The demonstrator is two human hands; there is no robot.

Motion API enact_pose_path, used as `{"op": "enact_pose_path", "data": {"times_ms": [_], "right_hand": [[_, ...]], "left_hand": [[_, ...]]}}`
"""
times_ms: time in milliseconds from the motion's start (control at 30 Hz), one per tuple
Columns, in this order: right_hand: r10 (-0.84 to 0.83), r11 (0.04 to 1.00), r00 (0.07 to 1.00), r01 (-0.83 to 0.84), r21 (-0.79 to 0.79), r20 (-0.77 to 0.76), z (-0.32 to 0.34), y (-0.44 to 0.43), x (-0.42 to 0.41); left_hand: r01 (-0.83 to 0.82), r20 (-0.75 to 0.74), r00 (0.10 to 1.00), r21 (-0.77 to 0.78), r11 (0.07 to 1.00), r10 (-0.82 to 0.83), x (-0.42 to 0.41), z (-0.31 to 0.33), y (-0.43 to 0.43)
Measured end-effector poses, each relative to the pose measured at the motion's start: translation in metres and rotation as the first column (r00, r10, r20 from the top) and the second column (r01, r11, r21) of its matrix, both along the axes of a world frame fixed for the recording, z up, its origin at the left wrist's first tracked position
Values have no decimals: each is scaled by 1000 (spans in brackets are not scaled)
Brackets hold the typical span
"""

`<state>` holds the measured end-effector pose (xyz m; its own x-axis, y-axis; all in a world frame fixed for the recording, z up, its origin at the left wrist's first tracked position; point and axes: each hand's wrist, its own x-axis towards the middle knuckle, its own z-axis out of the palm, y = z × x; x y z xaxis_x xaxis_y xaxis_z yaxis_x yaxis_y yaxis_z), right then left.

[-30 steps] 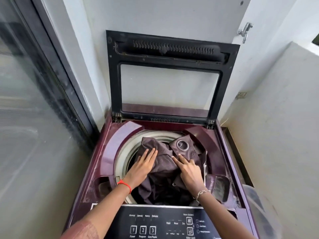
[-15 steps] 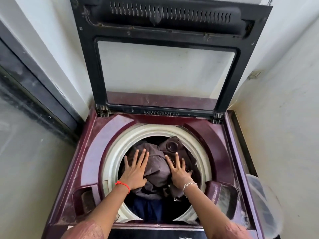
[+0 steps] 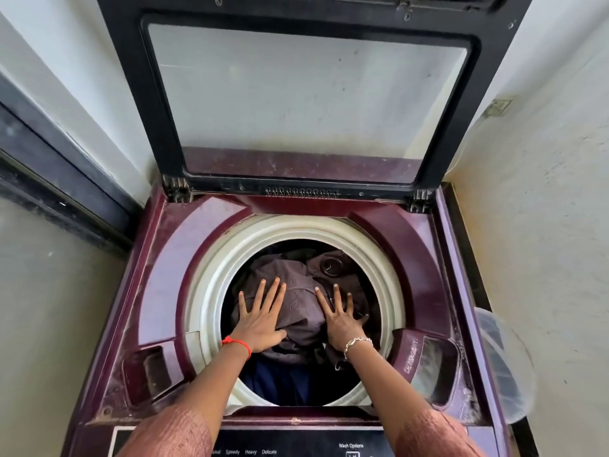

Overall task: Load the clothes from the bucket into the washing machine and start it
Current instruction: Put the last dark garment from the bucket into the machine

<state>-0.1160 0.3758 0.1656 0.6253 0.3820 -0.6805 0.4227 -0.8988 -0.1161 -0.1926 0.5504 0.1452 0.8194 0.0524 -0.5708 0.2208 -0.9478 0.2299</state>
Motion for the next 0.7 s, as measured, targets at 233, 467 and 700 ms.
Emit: {"op": "enact_pose_path", "data": {"times_ms": [233,467,700], "right_hand": [[-29,999,996,32,32,-86,14,3,7],[-80,984,997,82,155,-22,43,-4,5],[-108,947,984,57,317,145,108,-23,-9]], "left_hand": [[8,12,1000,6,1000,-8,5,14,4],[95,136,986,33,995,-98,11,51,-5],[184,439,889,-88,979,-128,15,110,-31]]}}
